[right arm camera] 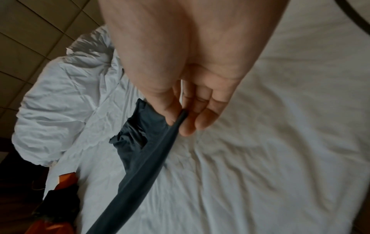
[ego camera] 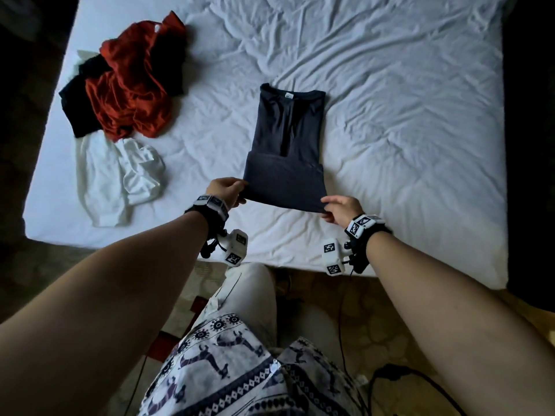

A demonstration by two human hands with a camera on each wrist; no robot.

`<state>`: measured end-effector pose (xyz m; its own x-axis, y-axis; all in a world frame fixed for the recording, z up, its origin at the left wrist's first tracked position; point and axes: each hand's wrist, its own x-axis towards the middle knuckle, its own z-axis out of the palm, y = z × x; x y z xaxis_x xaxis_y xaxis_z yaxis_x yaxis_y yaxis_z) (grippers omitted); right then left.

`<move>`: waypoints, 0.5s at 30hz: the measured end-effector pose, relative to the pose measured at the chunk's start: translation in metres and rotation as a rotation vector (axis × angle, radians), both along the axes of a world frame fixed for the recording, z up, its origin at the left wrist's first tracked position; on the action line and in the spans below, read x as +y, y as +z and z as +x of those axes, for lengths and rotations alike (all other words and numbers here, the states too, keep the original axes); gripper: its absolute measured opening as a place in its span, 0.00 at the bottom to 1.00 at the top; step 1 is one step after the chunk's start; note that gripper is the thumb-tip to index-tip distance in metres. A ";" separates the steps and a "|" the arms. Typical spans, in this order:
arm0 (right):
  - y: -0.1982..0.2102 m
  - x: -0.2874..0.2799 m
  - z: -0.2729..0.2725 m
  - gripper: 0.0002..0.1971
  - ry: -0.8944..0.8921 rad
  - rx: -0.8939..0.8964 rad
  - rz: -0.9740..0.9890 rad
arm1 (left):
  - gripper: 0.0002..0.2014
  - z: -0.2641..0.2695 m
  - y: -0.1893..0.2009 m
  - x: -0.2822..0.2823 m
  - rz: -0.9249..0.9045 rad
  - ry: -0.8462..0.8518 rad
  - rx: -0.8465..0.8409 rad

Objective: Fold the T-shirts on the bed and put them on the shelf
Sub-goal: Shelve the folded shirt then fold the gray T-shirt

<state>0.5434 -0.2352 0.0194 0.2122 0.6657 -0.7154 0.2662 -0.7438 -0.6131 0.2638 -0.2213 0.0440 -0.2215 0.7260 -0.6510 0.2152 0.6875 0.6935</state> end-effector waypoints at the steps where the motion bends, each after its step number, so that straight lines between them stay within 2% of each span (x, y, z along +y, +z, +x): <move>1: 0.001 0.000 0.001 0.13 0.002 0.005 -0.008 | 0.07 0.000 0.004 -0.001 -0.003 0.009 -0.015; 5: 0.011 0.010 0.005 0.13 -0.008 0.044 -0.009 | 0.14 -0.002 0.012 0.006 0.000 -0.058 -0.024; 9: 0.023 0.030 0.007 0.22 0.072 0.062 0.073 | 0.19 -0.008 0.015 0.025 0.048 -0.189 0.034; 11: 0.028 0.042 0.007 0.25 0.103 0.010 0.140 | 0.17 -0.010 0.018 0.040 0.083 -0.226 0.098; 15: 0.036 0.075 0.005 0.18 0.061 -0.058 0.222 | 0.11 -0.008 0.028 0.075 0.169 -0.289 0.293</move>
<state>0.5486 -0.1605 0.0554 0.2033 0.8185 -0.5374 0.3465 -0.5735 -0.7423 0.2556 -0.1460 0.0717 -0.1516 0.8760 -0.4578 0.5863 0.4525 0.6719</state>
